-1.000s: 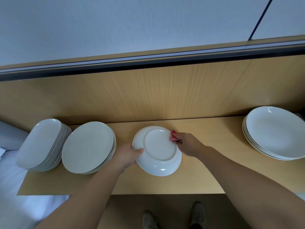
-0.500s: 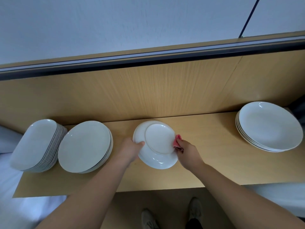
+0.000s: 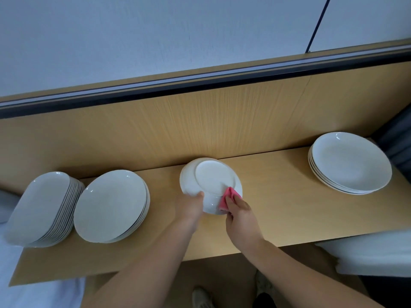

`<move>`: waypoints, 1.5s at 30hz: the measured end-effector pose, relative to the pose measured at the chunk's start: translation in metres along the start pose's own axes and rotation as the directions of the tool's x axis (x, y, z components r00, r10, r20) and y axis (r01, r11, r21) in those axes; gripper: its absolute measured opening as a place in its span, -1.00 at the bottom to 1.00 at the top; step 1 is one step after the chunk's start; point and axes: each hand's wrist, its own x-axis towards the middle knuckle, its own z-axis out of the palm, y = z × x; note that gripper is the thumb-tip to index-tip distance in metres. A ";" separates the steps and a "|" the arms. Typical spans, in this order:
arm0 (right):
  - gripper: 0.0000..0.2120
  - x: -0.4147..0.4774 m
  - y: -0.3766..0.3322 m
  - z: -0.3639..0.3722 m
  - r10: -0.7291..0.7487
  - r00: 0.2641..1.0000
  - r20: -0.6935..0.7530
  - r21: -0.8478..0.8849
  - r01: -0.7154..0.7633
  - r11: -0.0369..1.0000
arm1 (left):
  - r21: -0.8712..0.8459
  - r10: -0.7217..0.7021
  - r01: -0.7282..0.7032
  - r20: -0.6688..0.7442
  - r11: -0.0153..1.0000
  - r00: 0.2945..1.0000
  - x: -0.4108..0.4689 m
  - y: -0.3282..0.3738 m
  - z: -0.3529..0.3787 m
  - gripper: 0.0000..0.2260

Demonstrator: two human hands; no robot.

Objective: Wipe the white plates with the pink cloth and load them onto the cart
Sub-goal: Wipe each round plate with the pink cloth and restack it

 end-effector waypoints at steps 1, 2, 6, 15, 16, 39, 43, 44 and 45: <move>-0.40 -0.001 -0.001 0.002 -0.041 0.999 -0.014 -0.051 0.040 0.998 | -0.016 0.004 -0.004 0.011 1.000 1.000 -0.001 0.000 0.002 -0.89; -0.39 -0.001 -0.001 0.002 -0.071 0.997 -0.025 -0.100 0.068 0.993 | -0.012 0.010 -0.010 0.017 1.000 1.000 -0.001 -0.001 0.003 -0.89; -0.42 0.006 -0.002 -0.014 -0.228 0.972 -0.053 -0.221 0.211 0.952 | 0.037 0.054 -0.055 0.022 0.998 0.998 0.004 -0.001 -0.003 -0.91; -0.51 0.055 0.005 -0.028 -0.346 0.858 0.380 -0.219 0.447 0.867 | 0.105 0.053 -0.056 0.030 0.993 0.998 0.004 -0.002 -0.007 -0.61; -0.52 0.060 0.006 -0.025 -0.342 0.843 0.415 -0.230 0.461 0.857 | 0.126 0.052 -0.055 0.024 0.991 0.998 0.003 -0.001 -0.007 -0.60; -0.73 0.099 0.027 -0.050 -0.264 0.891 0.369 -0.208 0.356 0.911 | 0.175 0.061 -0.057 -0.018 0.983 0.998 0.005 -0.004 -0.006 -0.57; -0.73 0.077 0.020 -0.049 -0.313 0.859 0.406 -0.159 0.403 0.901 | 0.150 0.042 -0.039 -0.015 0.988 0.999 0.004 -0.007 -0.004 -0.56; -0.73 0.075 0.017 -0.048 -0.325 0.849 0.416 -0.135 0.412 0.901 | 0.146 0.045 -0.043 -0.010 0.988 0.999 0.003 -0.007 -0.004 -0.56; -0.74 0.075 0.011 -0.046 -0.343 0.838 0.424 -0.116 0.426 0.897 | 0.143 0.053 -0.052 -0.005 0.988 0.999 0.002 -0.007 -0.004 -0.56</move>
